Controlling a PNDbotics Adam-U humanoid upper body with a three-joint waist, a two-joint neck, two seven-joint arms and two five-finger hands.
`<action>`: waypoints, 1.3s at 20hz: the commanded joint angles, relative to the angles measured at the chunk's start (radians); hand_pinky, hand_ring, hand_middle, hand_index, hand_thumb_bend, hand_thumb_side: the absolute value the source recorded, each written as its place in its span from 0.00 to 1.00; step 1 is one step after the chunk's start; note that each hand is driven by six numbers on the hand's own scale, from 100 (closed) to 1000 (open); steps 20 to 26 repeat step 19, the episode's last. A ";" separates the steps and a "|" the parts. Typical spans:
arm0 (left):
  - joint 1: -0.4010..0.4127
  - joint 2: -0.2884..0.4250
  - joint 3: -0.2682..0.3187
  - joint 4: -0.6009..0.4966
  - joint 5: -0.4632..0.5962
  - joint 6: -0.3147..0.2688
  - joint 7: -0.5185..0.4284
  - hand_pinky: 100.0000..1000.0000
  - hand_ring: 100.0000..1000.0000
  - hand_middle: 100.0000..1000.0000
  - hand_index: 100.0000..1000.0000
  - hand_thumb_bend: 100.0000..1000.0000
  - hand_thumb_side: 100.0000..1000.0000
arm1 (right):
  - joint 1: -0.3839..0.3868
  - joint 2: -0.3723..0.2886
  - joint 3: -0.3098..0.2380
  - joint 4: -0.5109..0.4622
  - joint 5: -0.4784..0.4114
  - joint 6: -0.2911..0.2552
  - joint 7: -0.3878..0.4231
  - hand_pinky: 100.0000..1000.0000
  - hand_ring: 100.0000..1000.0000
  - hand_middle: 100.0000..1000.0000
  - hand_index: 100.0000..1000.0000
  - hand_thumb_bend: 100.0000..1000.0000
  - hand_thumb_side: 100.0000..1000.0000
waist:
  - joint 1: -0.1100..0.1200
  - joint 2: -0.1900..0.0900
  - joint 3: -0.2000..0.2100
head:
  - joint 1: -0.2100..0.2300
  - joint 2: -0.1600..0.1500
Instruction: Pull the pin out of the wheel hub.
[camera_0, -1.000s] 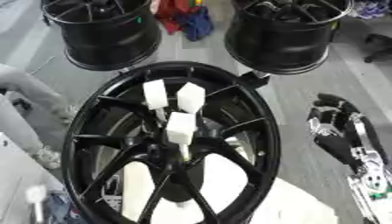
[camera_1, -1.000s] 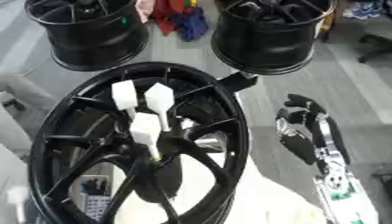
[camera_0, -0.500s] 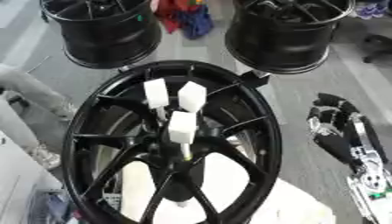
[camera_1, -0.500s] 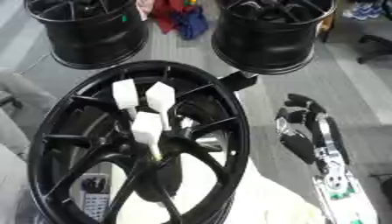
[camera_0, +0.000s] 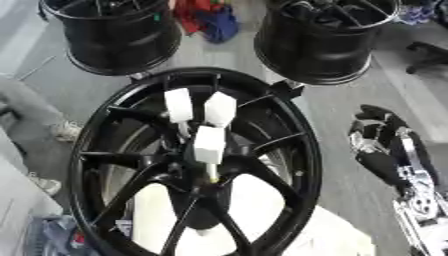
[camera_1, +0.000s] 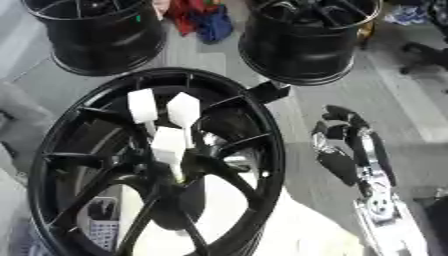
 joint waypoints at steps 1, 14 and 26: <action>-0.009 -0.067 0.031 -0.044 0.012 0.015 0.035 0.54 0.57 0.62 0.72 0.38 0.17 | -0.009 -0.004 -0.007 -0.020 -0.005 0.000 -0.001 0.64 0.55 0.66 0.79 0.00 0.18 | 0.000 -0.009 0.006 | -0.004 0.005; -0.019 -0.157 0.037 -0.036 -0.005 0.029 0.024 0.54 0.57 0.61 0.72 0.38 0.17 | -0.010 -0.003 -0.006 -0.022 -0.009 0.000 0.004 0.65 0.55 0.66 0.79 0.00 0.18 | -0.009 -0.010 0.014 | -0.006 0.005; -0.021 -0.166 0.035 -0.038 -0.008 0.029 0.016 0.54 0.57 0.61 0.72 0.38 0.17 | -0.013 -0.003 -0.006 -0.022 -0.009 0.000 0.005 0.65 0.55 0.66 0.79 0.00 0.17 | -0.009 -0.008 0.017 | -0.009 0.005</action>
